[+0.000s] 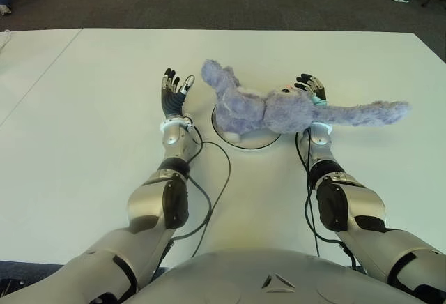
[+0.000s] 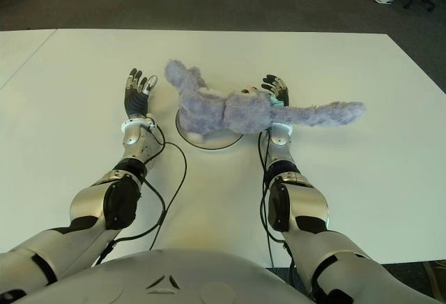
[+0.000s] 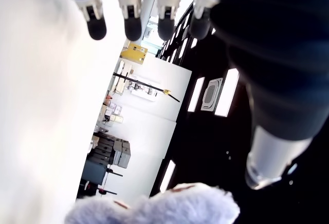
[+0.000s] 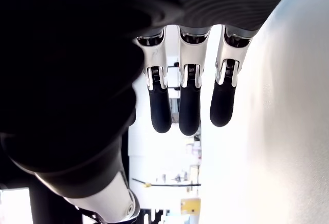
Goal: Put the doll into the plate.
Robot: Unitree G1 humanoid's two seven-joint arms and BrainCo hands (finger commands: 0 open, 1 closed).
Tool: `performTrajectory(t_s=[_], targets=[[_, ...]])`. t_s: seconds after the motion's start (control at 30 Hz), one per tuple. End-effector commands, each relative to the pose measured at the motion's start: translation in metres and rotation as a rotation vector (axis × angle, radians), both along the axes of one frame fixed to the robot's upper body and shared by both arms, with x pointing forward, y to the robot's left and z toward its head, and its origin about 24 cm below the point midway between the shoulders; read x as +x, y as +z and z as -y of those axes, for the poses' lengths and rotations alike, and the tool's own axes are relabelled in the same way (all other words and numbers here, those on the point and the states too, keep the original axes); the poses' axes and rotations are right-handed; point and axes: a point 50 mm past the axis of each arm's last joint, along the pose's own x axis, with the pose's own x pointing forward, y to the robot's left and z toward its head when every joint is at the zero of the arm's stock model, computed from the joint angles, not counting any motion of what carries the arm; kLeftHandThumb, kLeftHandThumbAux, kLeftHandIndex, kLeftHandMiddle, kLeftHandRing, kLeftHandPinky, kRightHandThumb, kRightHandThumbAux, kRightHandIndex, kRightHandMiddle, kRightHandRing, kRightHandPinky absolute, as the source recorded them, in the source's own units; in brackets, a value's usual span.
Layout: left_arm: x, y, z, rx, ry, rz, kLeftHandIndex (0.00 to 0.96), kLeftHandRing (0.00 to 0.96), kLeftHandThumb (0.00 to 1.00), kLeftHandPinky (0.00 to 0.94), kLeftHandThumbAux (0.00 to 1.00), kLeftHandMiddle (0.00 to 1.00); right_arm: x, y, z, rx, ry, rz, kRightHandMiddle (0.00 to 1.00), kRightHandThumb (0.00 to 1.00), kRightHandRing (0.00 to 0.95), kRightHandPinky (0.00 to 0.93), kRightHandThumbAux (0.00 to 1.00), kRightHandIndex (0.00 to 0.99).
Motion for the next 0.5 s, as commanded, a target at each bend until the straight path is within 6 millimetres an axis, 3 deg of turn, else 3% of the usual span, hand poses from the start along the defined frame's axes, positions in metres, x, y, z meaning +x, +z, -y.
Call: performTrajectory(t_s=[0.03,0.5], targets=[[-0.085,-0.0946,0.0003,-0.14,0.029,-0.465,0.001,0.003,0.0,0.009,0.728,0.019,-0.0933,-0.1069,-0.0145,0.134,-0.044,-0.491,0.275,0.294,0.27,0.279,0.904,0.249],[-0.0835,-0.0947,0.0005,-0.128,0.019,-0.487,0.003,0.011,0.0,0.009,0.749,0.031,-0.0931,-0.1062,-0.0156,0.136,-0.045,-0.48,0.28,0.321,0.278,0.301,0.903,0.25]])
